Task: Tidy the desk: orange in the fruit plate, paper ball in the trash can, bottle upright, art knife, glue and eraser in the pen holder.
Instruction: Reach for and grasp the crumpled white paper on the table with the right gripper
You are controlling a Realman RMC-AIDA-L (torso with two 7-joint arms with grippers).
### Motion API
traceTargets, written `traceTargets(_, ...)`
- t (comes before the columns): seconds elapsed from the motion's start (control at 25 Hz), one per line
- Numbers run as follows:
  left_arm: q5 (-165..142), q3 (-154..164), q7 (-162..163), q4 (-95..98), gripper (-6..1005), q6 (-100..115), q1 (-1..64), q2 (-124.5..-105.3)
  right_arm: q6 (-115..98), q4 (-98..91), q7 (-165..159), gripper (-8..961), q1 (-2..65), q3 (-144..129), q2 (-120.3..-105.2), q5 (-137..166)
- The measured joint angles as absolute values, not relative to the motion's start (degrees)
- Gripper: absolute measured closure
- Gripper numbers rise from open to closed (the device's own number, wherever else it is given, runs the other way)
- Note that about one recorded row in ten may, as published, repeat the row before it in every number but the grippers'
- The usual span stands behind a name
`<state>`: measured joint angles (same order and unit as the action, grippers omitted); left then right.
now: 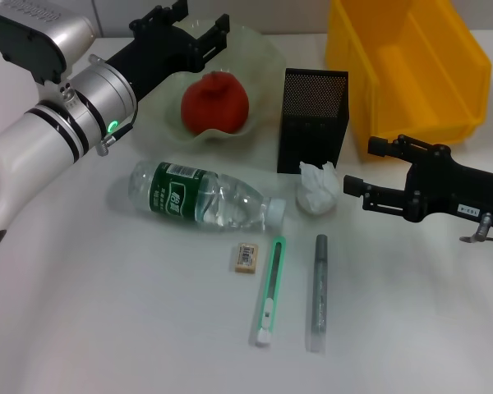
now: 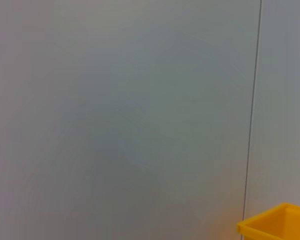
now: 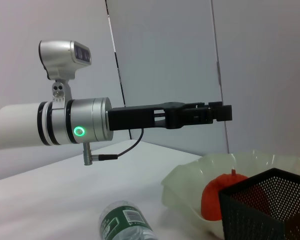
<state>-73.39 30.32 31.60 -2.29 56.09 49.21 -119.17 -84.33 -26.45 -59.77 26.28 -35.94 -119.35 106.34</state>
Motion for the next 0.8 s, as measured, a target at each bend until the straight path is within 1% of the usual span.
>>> traceTargets(0.04,-73.4,30.3,31.6,-2.3,401,56.1,49.2,-119.17,-84.3,-26.4,-59.8,174,26.3,-35.9,-119.35,106.3)
traceTargets(0.48,-73.3,30.3,31.7,-2.3,147,56.2,49.2,-119.17,-84.3,-26.4,-59.8,175,26.3,-35.9,-119.35,106.3)
traceTargets(0.8,-73.1,30.3,31.8,-2.3,142,56.2,48.9,-119.17,-84.3,-26.5,-59.9,176,26.3,-35.9,-119.35,106.3)
